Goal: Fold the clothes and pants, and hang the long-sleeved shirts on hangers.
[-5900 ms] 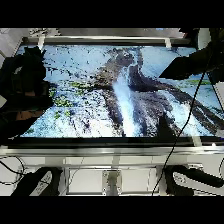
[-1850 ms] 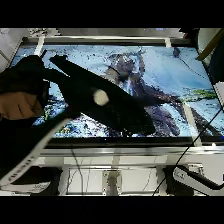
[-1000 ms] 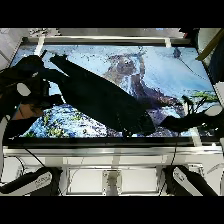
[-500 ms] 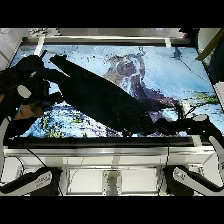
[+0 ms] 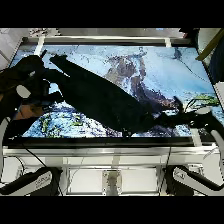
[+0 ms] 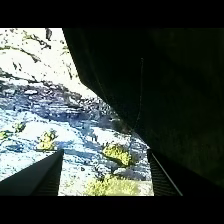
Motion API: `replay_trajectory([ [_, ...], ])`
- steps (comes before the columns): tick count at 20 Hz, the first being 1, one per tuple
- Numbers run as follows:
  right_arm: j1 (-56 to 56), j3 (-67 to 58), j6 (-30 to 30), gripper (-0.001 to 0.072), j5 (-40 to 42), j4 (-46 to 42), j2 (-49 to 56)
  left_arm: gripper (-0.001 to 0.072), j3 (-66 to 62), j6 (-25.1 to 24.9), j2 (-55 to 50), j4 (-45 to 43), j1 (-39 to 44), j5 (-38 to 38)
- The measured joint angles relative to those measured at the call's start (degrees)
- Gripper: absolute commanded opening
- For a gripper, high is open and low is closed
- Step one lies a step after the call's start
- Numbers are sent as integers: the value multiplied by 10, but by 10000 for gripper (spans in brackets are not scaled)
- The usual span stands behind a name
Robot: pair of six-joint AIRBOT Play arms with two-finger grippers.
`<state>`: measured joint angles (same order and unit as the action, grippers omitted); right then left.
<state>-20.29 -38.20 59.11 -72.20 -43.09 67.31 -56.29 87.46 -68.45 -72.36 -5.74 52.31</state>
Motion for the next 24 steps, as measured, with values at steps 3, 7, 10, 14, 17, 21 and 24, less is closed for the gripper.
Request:
replay_trajectory([
  [3, -64, -117, 3, 47, -55, -58, -37, 589, 0, 0, 26, 0, 0, 12],
  [7, -167, -260, 26, 47, -38, -118, -59, 589, 0, 0, 71, 26, 0, 22],
  [10, -209, -304, 37, 48, 19, -133, -58, 590, 0, 0, 88, 66, 3, 24],
  [14, -229, -324, 60, 489, 82, -123, -13, 589, 0, 0, 77, 91, 27, 12],
  [17, -234, -331, 86, 489, 100, -115, 17, 589, 0, 1, 38, 99, 57, -62],
  [21, -236, -378, 100, 489, 103, -129, 27, 589, -35, 16, -49, 101, 77, -159],
  [24, -236, -424, 104, 489, 87, -133, 30, 589, -115, 20, -140, 102, 92, -154],
])
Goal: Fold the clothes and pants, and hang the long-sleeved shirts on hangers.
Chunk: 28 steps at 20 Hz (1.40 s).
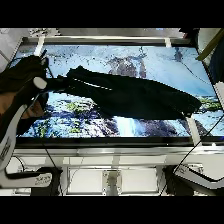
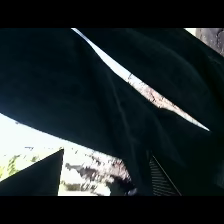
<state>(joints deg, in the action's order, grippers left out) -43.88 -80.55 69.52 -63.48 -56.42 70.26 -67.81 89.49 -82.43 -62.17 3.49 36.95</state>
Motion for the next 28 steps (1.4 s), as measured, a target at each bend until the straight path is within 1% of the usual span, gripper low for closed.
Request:
replay_trajectory([
  [2, 0, -19, 1, 489, -15, -1, 0, 589, -70, 3, -70, -3, 13, 38],
  [4, 0, -28, 2, 489, -31, -5, 1, 589, -129, 19, -128, -5, 22, 75],
  [8, 0, -35, 2, 489, -61, -8, 2, 588, -198, 37, -193, -7, 26, 116],
  [10, 0, -37, 2, 489, -68, -9, 2, 543, -211, 50, -206, -7, 21, 122],
  [14, 0, -38, 1, 489, -75, -9, 2, 543, -222, 66, -229, -3, 16, 114],
  [16, 0, -38, 1, 489, -76, -9, 2, 535, -224, 69, -243, 13, 15, 99],
  [18, 0, -38, 0, 489, -77, -9, 2, 326, -226, 70, -255, 40, 14, 77],
  [19, 0, -38, 0, 488, -77, -9, 2, 202, -226, 65, -259, 53, 14, 63],
  [20, 0, -38, 0, 488, -78, -9, 2, 42, -226, 58, -262, 61, 14, 51],
  [21, 0, -38, 0, 489, -79, -10, 2, 17, -226, 49, -264, 68, 14, 40],
  [24, 0, -38, 0, 488, -79, -10, 2, 16, -229, 29, -266, 80, 12, 26],
  [26, 0, -40, 0, 488, -83, -11, 2, 15, -235, 17, -259, 83, 10, 33],
  [28, 0, -46, 0, 488, -95, -26, 0, 14, -239, -12, -235, 83, 8, 54],
])
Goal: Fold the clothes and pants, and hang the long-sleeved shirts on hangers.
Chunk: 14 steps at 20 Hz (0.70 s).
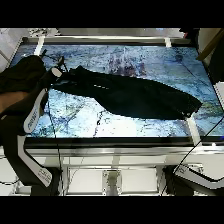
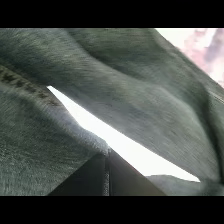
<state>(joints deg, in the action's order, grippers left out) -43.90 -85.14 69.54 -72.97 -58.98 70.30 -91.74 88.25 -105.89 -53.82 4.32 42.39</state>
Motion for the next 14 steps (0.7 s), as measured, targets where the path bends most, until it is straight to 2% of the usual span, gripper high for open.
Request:
replay_trajectory([
  [4, 0, -13, -6, 488, -27, -62, -23, 14, 2, -72, 107, -14, 18, 87],
  [7, 0, -16, -12, 488, -37, -95, -45, 15, 54, -81, 216, -73, 58, 157],
  [9, 0, -17, -14, 488, -47, -106, -52, 15, 137, -44, 286, -128, 87, 188],
  [11, 0, -18, -15, 488, -56, -111, -56, 15, 253, 14, 351, -183, 108, 198],
  [14, 0, -18, -16, 488, -64, -113, -58, 16, 447, 110, 434, -224, 118, 172],
])
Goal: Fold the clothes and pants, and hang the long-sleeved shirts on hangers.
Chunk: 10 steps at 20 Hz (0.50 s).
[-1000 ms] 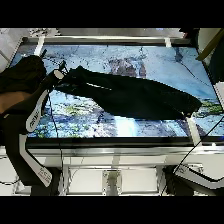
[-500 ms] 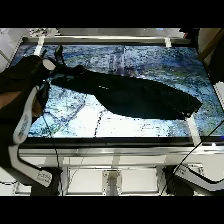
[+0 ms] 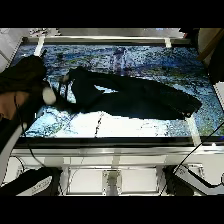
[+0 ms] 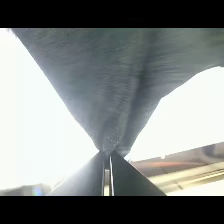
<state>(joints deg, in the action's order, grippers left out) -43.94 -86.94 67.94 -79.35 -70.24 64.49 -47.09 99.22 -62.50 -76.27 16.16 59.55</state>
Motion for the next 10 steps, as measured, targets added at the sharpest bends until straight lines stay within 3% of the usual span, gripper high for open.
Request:
replay_trajectory([
  [3, 0, 0, 0, 488, -3, 0, -1, 29, 153, 86, 65, -19, 0, -48],
  [4, 0, 0, 0, 488, -4, 0, -1, 134, 183, 106, 82, -23, 0, -64],
  [5, 0, 0, 0, 488, -4, 3, -1, 449, 202, 119, 96, -27, 0, -73],
  [6, 0, 0, -1, 488, -5, 5, -1, 609, 211, 132, 110, -31, 0, -88],
  [10, 0, 0, -1, 488, -5, 20, -1, 614, 178, 126, 155, -34, 1, -192],
])
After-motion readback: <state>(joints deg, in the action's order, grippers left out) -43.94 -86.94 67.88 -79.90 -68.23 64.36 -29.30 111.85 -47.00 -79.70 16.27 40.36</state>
